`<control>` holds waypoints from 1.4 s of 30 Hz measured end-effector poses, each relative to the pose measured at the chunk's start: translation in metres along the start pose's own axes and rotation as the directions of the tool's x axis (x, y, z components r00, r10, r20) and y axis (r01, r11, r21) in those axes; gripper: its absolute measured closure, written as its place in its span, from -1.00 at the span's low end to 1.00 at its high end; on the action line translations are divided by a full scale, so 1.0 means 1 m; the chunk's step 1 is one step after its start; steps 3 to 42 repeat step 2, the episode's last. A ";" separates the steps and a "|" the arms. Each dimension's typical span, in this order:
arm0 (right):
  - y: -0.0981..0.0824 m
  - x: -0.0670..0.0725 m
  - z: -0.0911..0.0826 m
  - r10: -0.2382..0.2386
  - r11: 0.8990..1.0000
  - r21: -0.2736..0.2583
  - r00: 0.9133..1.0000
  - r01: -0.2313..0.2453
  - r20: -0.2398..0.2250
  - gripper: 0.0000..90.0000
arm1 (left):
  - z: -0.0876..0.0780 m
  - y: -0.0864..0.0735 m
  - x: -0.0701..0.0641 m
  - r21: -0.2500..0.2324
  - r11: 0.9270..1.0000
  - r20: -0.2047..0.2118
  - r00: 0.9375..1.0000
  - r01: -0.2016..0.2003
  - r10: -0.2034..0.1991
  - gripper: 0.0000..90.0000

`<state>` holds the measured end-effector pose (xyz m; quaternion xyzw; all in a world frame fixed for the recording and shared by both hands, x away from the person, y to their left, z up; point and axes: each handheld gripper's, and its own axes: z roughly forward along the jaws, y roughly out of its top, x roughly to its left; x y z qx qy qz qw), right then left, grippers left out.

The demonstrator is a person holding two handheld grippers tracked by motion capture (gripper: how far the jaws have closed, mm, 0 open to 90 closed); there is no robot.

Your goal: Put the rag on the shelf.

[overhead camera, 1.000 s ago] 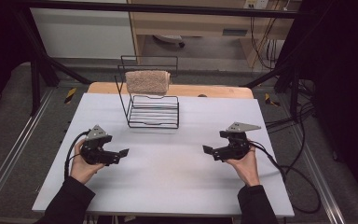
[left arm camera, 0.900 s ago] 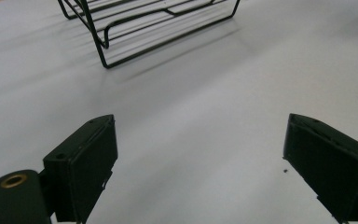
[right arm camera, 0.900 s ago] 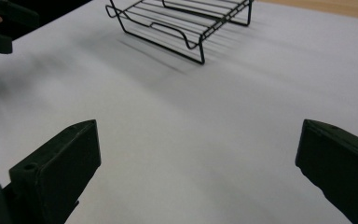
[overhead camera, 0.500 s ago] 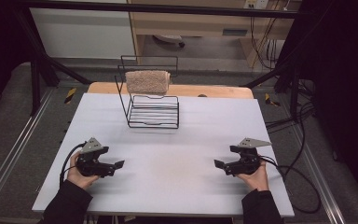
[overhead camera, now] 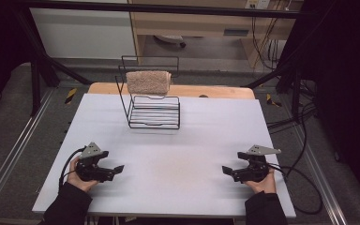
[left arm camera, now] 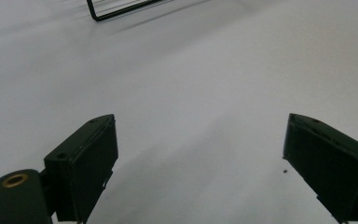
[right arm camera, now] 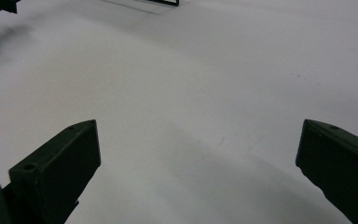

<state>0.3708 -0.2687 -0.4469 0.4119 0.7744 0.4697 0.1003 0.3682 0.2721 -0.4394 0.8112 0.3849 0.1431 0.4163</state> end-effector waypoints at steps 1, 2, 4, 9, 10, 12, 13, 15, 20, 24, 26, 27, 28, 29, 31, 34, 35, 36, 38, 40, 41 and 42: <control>0.000 0.000 0.000 -0.004 1.000 0.000 1.000 0.004 0.001 -0.99 | 0.000 0.000 0.000 0.000 1.000 -0.002 1.000 0.001 -0.001 -0.78; 0.000 0.000 0.000 -0.002 1.000 0.005 1.000 0.002 0.001 -0.99 | 0.000 0.000 0.000 0.000 1.000 -0.001 1.000 0.001 -0.001 -0.78; 0.000 0.000 0.000 -0.002 1.000 0.005 1.000 0.002 0.001 -0.99 | 0.000 0.000 0.000 0.000 1.000 -0.001 1.000 0.001 -0.001 -0.78; 0.000 0.000 0.000 -0.002 1.000 0.005 1.000 0.002 0.001 -0.99 | 0.000 0.000 0.000 0.000 1.000 -0.001 1.000 0.001 -0.001 -0.78; 0.000 0.000 0.000 -0.002 1.000 0.005 1.000 0.002 0.001 -0.99 | 0.000 0.000 0.000 0.000 1.000 -0.001 1.000 0.001 -0.001 -0.78; 0.000 0.000 0.000 -0.002 1.000 0.005 1.000 0.002 0.001 -0.99 | 0.000 0.000 0.000 0.000 1.000 -0.001 1.000 0.001 -0.001 -0.78; 0.000 0.000 0.000 -0.002 1.000 0.005 1.000 0.002 0.001 -0.99 | 0.000 0.000 0.000 0.000 1.000 -0.001 1.000 0.001 -0.001 -0.78; 0.000 0.000 0.000 -0.002 1.000 0.005 1.000 0.002 0.001 -0.99 | 0.000 0.000 0.000 0.000 1.000 -0.001 1.000 0.001 -0.001 -0.78; 0.000 0.000 0.000 -0.002 1.000 0.005 1.000 0.002 0.001 -0.99 | 0.000 0.000 0.000 0.000 1.000 -0.001 1.000 0.001 -0.001 -0.78; 0.000 0.000 0.000 -0.002 1.000 0.005 1.000 0.002 0.001 -0.99 | 0.000 0.000 0.000 0.000 1.000 -0.001 1.000 0.001 -0.001 -0.78; 0.000 0.000 0.000 -0.002 1.000 0.005 1.000 0.002 0.001 -0.99 | 0.000 0.000 0.000 0.000 1.000 -0.001 1.000 0.001 -0.001 -0.78; 0.000 0.000 0.000 -0.002 1.000 0.005 1.000 0.002 0.001 -0.99 | 0.000 0.000 0.000 0.000 1.000 -0.001 1.000 0.001 -0.001 -0.78; 0.000 0.000 0.000 -0.002 1.000 0.005 1.000 0.002 0.001 -0.99 | 0.000 0.000 0.000 0.000 1.000 -0.001 1.000 0.001 -0.001 -0.78; 0.000 0.000 0.000 -0.002 1.000 0.005 1.000 0.002 0.001 -0.99 | 0.000 0.000 0.000 0.000 1.000 -0.001 1.000 0.001 -0.001 -0.78; 0.000 0.000 0.000 -0.002 1.000 0.005 1.000 0.002 0.001 -0.99 | 0.000 0.000 0.000 0.000 1.000 -0.001 1.000 0.001 -0.001 -0.78; 0.000 0.000 0.000 -0.002 1.000 0.005 1.000 0.002 0.001 -0.99 | 0.000 0.000 0.000 0.000 1.000 -0.001 1.000 0.001 -0.001 -0.78; 0.000 0.000 0.000 -0.002 1.000 0.005 1.000 0.002 0.001 -0.99 | 0.000 0.000 0.000 0.000 1.000 -0.001 1.000 0.001 -0.001 -0.78; 0.000 0.000 0.000 -0.002 1.000 0.005 1.000 0.002 0.001 -0.99 | 0.000 0.000 0.000 0.000 1.000 -0.001 1.000 0.001 -0.001 -0.78; 0.000 0.000 0.000 -0.002 1.000 0.005 1.000 0.002 0.001 -0.99 | 0.000 0.000 0.000 0.000 1.000 -0.001 1.000 0.001 -0.001 -0.78; 0.000 0.000 0.000 -0.002 1.000 0.005 1.000 0.002 0.001 -0.99 | 0.000 0.000 0.000 0.000 1.000 -0.001 1.000 0.001 -0.001 -0.78; 0.000 0.000 0.000 -0.002 1.000 0.005 1.000 0.002 0.001 -0.99 | 0.000 0.000 0.000 0.000 1.000 -0.001 1.000 0.001 -0.001 -0.78; 0.000 0.000 0.000 -0.002 1.000 0.005 1.000 0.002 0.001 -0.99 | 0.000 0.000 0.000 0.000 1.000 -0.001 1.000 0.001 -0.001 -0.78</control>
